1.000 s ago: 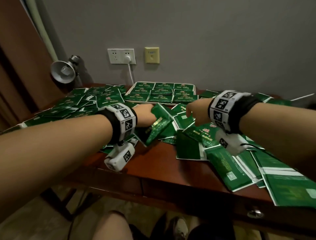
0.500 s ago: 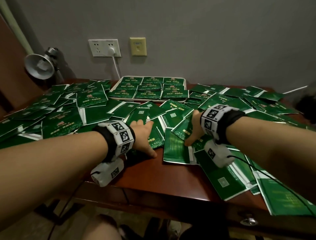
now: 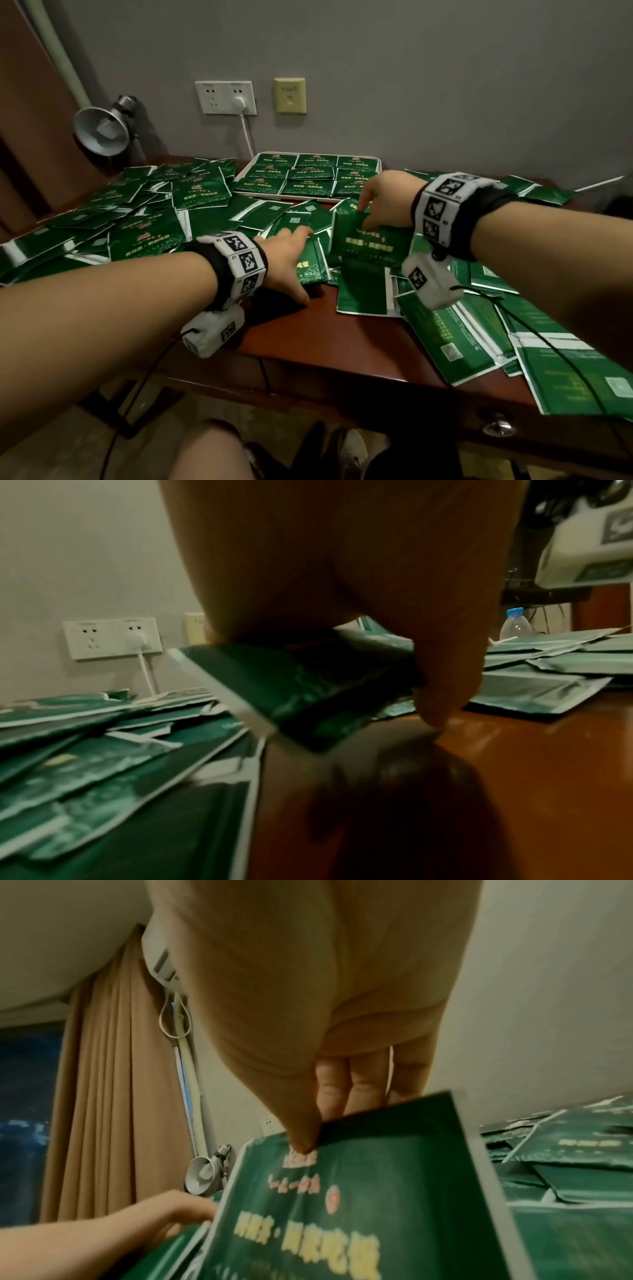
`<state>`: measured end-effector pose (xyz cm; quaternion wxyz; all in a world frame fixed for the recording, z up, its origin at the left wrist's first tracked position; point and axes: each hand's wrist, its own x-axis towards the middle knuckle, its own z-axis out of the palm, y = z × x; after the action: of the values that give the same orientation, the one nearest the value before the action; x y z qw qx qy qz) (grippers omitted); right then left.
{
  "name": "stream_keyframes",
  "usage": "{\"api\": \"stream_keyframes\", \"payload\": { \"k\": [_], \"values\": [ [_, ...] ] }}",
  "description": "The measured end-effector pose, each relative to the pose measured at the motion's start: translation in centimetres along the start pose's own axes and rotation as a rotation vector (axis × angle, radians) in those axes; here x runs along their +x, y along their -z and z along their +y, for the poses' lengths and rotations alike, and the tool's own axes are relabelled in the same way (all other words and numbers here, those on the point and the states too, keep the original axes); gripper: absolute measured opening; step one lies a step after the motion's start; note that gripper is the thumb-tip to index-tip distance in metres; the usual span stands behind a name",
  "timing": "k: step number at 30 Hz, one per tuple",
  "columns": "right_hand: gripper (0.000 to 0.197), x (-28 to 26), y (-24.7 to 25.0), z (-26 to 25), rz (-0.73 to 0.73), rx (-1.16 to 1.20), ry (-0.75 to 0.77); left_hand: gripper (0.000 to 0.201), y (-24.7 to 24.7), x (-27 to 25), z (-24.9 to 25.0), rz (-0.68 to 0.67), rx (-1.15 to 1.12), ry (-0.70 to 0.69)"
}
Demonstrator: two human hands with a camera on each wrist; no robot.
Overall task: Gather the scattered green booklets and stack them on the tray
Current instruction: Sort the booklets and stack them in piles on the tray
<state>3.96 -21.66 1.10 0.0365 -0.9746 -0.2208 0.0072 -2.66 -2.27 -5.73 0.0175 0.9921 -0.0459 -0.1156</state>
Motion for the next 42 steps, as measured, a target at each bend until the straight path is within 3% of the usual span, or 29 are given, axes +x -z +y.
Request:
{"api": "stream_keyframes", "payload": {
  "k": [2, 5, 10, 13, 21, 24, 27, 33, 38, 42],
  "values": [
    [0.024, 0.2, 0.2, -0.6, 0.000, 0.028, -0.003, 0.117, 0.6, -0.2, -0.5, 0.046, 0.022, -0.008],
    [0.028, 0.3, -1.2, -1.2, -0.055, -0.039, -0.030, 0.110, 1.2, -0.4, -1.2, 0.083, 0.022, 0.001],
    [0.070, -0.7, -4.1, -2.0, -0.334, -0.160, 0.031, 0.099, 1.4, 0.1, -2.3, 0.051, 0.031, 0.016],
    [0.080, -1.0, -5.1, -2.3, -0.329, -0.231, 0.055, 0.098, 1.6, 0.8, -2.7, 0.063, 0.047, -0.004],
    [0.056, 0.3, -4.8, -3.1, -0.316, -0.312, 0.142, 0.079, 3.6, 2.6, -4.4, 0.099, 0.051, -0.053],
    [0.052, 1.6, -3.4, -3.4, -0.311, -0.290, 0.149, 0.082, 5.2, 3.5, -6.0, 0.119, 0.063, -0.048],
    [0.052, 4.0, -1.4, -3.6, -0.270, -0.243, 0.146, 0.089, 7.3, 5.4, -8.0, 0.154, 0.077, -0.033],
    [0.051, 10.7, 1.2, -3.6, -0.221, -0.205, 0.096, 0.080, 10.6, 11.3, -11.4, 0.194, 0.186, -0.055],
    [0.057, 18.5, 1.9, -3.5, -0.189, -0.197, 0.051, 0.085, 11.0, 17.2, -13.8, 0.123, 0.259, -0.098],
    [0.047, 26.1, 2.0, -4.8, -0.122, -0.176, 0.036, 0.090, 9.1, 21.5, -15.4, 0.043, 0.276, -0.132]
  ]
}}
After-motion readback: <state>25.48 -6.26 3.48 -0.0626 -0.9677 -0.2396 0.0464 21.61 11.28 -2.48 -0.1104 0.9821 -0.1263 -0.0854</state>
